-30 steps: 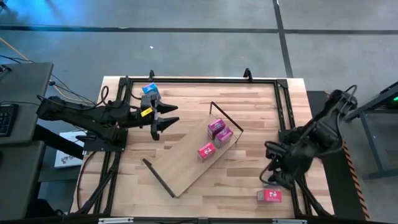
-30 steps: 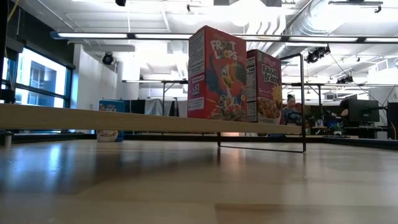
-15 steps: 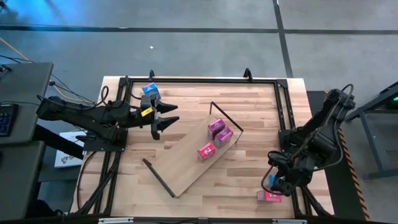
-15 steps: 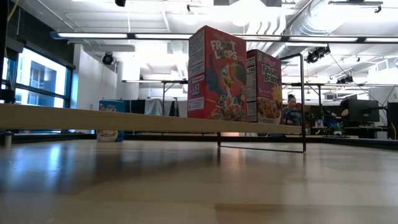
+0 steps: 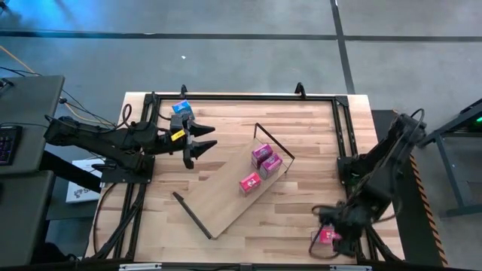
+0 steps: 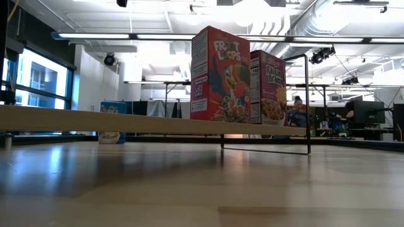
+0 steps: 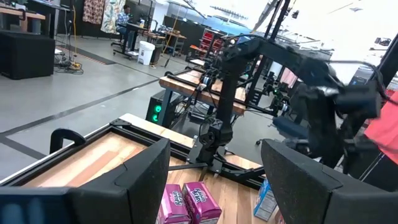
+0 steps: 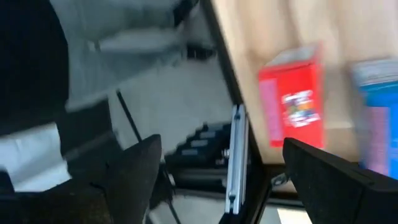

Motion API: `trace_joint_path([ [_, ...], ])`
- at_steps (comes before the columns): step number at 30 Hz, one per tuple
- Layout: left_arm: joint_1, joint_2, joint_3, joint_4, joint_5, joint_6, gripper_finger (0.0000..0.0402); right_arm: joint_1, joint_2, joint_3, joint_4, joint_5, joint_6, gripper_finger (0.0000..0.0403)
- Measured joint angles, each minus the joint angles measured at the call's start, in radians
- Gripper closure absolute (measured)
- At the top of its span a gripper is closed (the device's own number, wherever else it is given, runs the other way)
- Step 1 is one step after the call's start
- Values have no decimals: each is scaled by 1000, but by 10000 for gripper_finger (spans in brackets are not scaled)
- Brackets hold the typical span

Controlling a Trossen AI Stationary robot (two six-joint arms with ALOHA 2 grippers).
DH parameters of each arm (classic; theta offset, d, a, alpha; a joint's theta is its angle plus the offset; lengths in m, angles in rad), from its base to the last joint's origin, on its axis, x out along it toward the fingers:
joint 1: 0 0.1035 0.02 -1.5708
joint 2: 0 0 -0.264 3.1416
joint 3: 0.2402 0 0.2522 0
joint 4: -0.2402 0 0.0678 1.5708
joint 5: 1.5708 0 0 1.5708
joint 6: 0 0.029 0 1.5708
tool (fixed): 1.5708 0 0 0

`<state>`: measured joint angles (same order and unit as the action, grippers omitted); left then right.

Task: Stack cereal on shelf
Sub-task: Put the red cereal box on the shelf aligned with the other red cereal box

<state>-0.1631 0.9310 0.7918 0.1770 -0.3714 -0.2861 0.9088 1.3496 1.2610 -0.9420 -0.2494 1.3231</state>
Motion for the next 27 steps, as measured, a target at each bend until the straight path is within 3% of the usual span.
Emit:
trace_joint_path([
  [3,0,0,0,0,0,0,156,10,73,0,45,-54,-47,73],
  [16,0,0,0,0,0,-1,156,80,146,0,-126,173,-55,72],
  [27,0,0,0,0,0,-1,156,81,238,0,-122,175,-154,72],
])
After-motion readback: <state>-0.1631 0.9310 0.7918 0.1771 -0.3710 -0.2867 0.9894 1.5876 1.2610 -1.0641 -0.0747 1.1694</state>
